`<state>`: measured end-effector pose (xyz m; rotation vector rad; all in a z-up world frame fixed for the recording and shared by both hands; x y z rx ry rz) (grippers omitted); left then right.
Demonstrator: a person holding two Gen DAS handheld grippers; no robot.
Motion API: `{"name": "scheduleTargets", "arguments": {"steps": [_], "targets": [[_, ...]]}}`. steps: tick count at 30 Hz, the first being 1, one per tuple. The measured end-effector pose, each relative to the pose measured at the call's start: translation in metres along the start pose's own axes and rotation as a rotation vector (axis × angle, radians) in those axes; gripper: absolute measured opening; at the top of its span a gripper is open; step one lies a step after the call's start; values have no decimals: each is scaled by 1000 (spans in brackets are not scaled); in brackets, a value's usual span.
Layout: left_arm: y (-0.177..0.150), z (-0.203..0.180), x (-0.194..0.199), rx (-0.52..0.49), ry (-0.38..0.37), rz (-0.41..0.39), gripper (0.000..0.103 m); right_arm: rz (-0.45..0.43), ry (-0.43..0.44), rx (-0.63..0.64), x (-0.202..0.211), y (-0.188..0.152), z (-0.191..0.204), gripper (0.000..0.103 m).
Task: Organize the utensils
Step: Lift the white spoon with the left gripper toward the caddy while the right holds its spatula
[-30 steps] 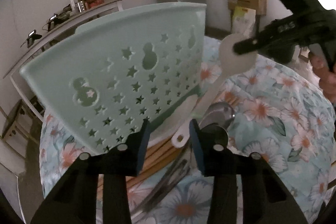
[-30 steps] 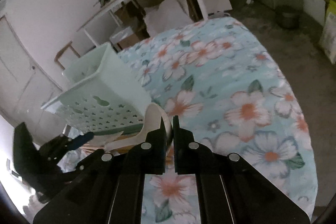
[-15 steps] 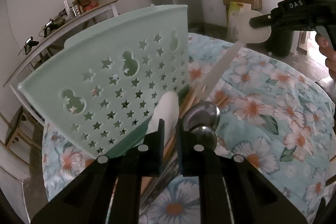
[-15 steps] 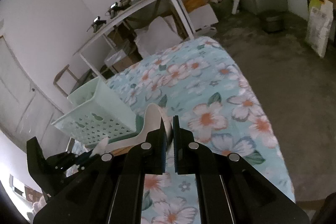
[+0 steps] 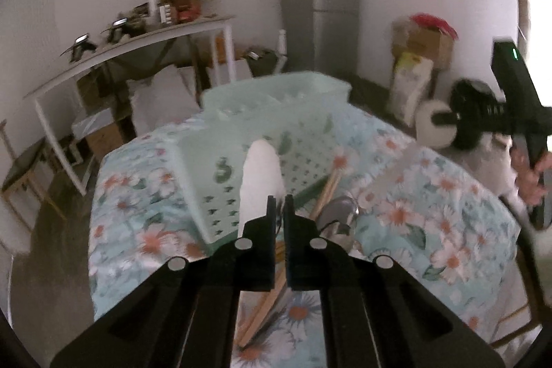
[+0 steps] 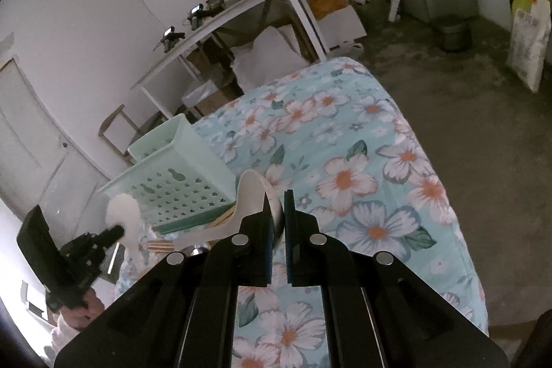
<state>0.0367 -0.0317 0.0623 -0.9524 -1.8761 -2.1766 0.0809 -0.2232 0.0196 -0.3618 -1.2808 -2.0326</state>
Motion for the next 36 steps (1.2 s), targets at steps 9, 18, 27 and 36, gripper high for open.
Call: {"name": "scheduleTargets", "arguments": {"steps": [9, 18, 27, 36], "targets": [[31, 44, 77, 164, 127, -92, 2, -29, 68, -37, 24, 4, -2, 4], [-4, 65, 61, 468, 97, 206, 1, -44, 83, -21, 39, -1, 0, 4], [-60, 54, -21, 674, 27, 358, 4, -27, 53, 13, 39, -5, 2, 4], [-64, 16, -33, 659, -186, 364, 21, -5, 52, -3, 31, -10, 0, 4]]}}
Point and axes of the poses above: each gripper's, at about its wrist camera, not at the fingertips, and x roughly against the way its jaws point, z to its left, y to its top, the point moved 8 cm from there along -x, roughly the way its jaws point, and after that the axes turned 4 degrees about -z, right-handed, at the moved point
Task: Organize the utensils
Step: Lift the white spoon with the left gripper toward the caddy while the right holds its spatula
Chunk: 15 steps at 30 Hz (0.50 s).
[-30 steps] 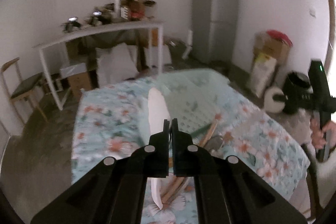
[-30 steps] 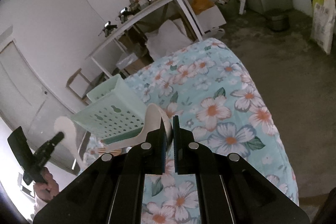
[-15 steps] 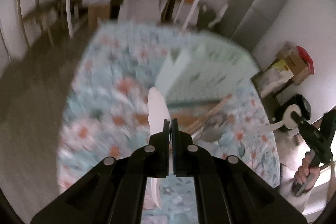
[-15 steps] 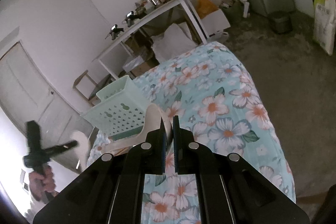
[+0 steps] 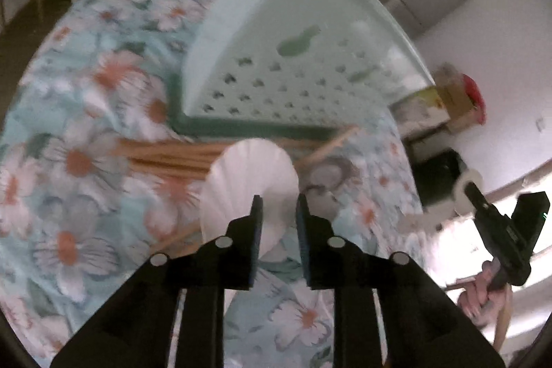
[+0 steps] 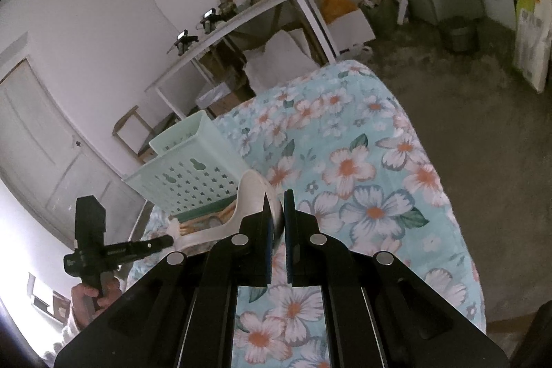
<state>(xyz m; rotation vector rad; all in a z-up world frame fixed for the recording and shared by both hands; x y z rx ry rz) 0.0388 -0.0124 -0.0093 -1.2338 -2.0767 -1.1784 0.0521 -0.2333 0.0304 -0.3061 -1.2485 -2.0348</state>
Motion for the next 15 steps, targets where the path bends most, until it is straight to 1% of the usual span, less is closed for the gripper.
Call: {"name": "scheduleTargets", "arguments": {"steps": [2, 3, 4, 6, 7, 11, 13, 15], "targets": [[-4, -2, 0, 3, -45, 20, 27, 8, -4, 1, -2, -2, -1, 4], [-4, -4, 0, 4, -59, 27, 34, 12, -7, 2, -5, -4, -2, 4], [-6, -3, 3, 2, -76, 31, 39, 16, -9, 2, -6, -5, -3, 4], [-6, 1, 10, -5, -89, 18, 41, 23, -14, 0, -7, -5, -6, 4], [-5, 4, 16, -17, -82, 8, 42, 25, -15, -1, -8, -6, -7, 4], [0, 20, 30, -50, -18, -31, 43, 39, -30, -2, -14, -8, -13, 4], [0, 26, 33, -59, -10, -30, 42, 51, -32, -4, -19, -11, -15, 4], [-2, 26, 28, -87, -16, -9, 41, 66, -41, 0, -25, -14, -16, 4]]}}
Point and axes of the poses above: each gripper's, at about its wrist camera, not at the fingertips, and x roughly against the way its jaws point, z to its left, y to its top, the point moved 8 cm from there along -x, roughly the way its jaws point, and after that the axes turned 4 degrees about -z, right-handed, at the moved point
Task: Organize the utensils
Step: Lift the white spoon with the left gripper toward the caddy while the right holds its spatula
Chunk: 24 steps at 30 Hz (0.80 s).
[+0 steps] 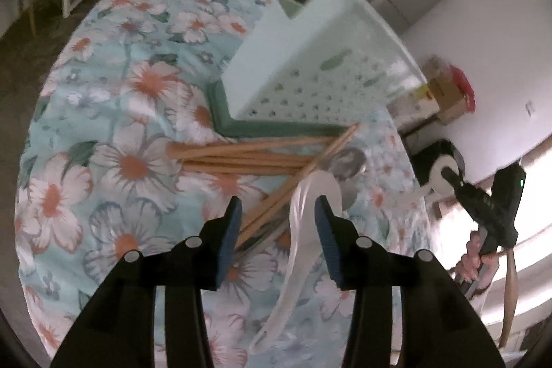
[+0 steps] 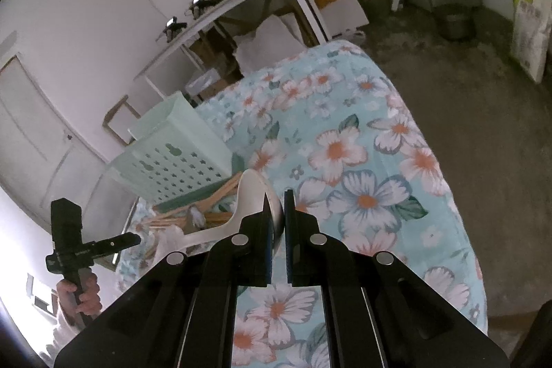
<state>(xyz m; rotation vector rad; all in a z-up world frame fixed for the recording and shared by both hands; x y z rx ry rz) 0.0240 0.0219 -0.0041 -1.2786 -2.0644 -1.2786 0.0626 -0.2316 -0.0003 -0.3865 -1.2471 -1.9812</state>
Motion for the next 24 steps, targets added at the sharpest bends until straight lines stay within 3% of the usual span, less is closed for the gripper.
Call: {"name": "scheduleTargets", "arguments": {"steps": [5, 8, 11, 14, 20, 24], "targets": [[-4, -15, -21, -157, -2, 29, 24, 28, -73, 38, -10, -8, -6, 4], [-3, -16, -40, -185, -20, 67, 18, 53, -131, 50, -15, -11, -16, 4], [5, -16, -51, -194, -39, 78, 15, 71, -122, 26, -19, -14, -24, 4], [11, -19, -54, -193, -60, 72, 4, 74, -122, 9, -20, -15, -29, 4], [15, -26, -28, -211, -75, 19, 1, 54, -99, 0, -13, -12, -22, 4], [25, -36, -3, -210, -69, -71, 0, 31, -89, 5, -3, -7, -16, 4]]}}
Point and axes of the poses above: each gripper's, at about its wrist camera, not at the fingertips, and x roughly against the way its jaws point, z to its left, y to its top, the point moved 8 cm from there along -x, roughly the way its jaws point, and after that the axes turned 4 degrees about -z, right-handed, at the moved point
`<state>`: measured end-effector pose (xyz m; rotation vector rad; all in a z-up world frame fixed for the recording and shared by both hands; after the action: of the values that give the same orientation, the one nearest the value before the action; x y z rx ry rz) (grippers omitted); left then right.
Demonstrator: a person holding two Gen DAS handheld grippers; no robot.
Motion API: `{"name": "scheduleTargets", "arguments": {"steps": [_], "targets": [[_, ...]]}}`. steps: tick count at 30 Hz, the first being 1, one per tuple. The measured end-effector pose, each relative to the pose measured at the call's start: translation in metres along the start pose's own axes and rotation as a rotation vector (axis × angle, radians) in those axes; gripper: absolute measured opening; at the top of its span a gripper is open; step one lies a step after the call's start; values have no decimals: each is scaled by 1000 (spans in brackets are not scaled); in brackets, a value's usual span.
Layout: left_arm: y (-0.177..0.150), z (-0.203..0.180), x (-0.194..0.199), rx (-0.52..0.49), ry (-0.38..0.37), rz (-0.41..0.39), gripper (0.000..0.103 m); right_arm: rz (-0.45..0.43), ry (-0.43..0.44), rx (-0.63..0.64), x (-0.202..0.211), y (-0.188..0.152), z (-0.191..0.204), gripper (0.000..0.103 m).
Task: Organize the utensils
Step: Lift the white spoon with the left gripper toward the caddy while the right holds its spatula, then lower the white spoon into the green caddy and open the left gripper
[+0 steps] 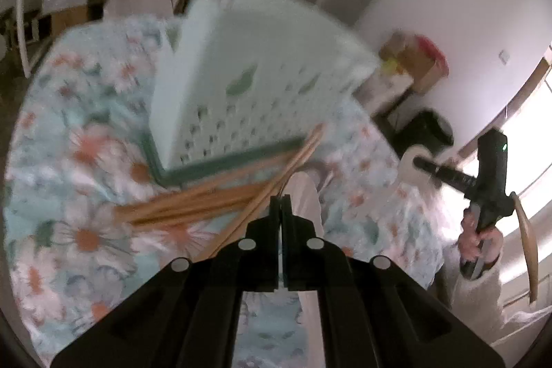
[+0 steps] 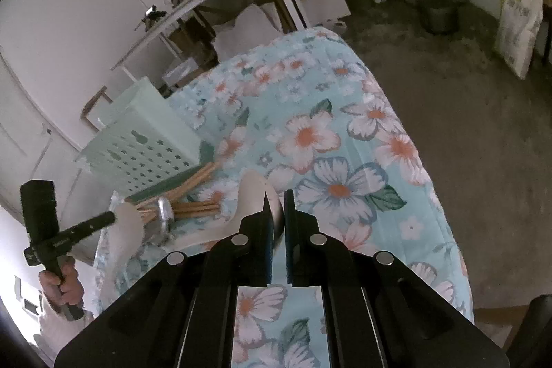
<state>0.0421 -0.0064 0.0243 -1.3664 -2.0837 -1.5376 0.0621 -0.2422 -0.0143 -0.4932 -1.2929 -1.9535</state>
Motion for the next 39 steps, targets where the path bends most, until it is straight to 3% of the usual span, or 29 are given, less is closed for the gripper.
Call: {"name": "scheduleTargets", "arguments": {"steps": [6, 9, 14, 17, 20, 25, 35, 39], "targets": [[56, -33, 66, -15, -50, -252, 0, -70, 26, -2, 25, 14, 9, 4], [104, -51, 80, -14, -22, -429, 1, -102, 60, -13, 38, 21, 18, 4], [166, -62, 72, -53, 190, -666, 1, -142, 91, -2, 52, 29, 32, 4], [191, -67, 52, -57, 293, -748, 1, -155, 87, 15, 59, 32, 37, 4], [203, -72, 21, -108, 373, -765, 1, -159, 76, 27, 61, 35, 38, 4], [195, -66, -29, -168, 433, -695, 1, -170, 85, 28, 63, 39, 36, 4], [151, -47, -37, -246, 366, -636, 2, -199, 116, 18, 65, 52, 44, 4], [132, -50, -37, -317, 381, -580, 3, -215, 137, -16, 64, 65, 49, 4]]}}
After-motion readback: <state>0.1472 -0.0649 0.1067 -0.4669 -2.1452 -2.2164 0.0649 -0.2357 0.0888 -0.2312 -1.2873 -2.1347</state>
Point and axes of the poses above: each gripper's, at about its wrist camera, not at the fingertips, and x roughly against the way its jaws point, z to its left, y to its top, the point moved 8 cm from there along -x, roughly the way its jaws point, and after that the axes turned 4 degrees about -z, right-handed, at the moved point
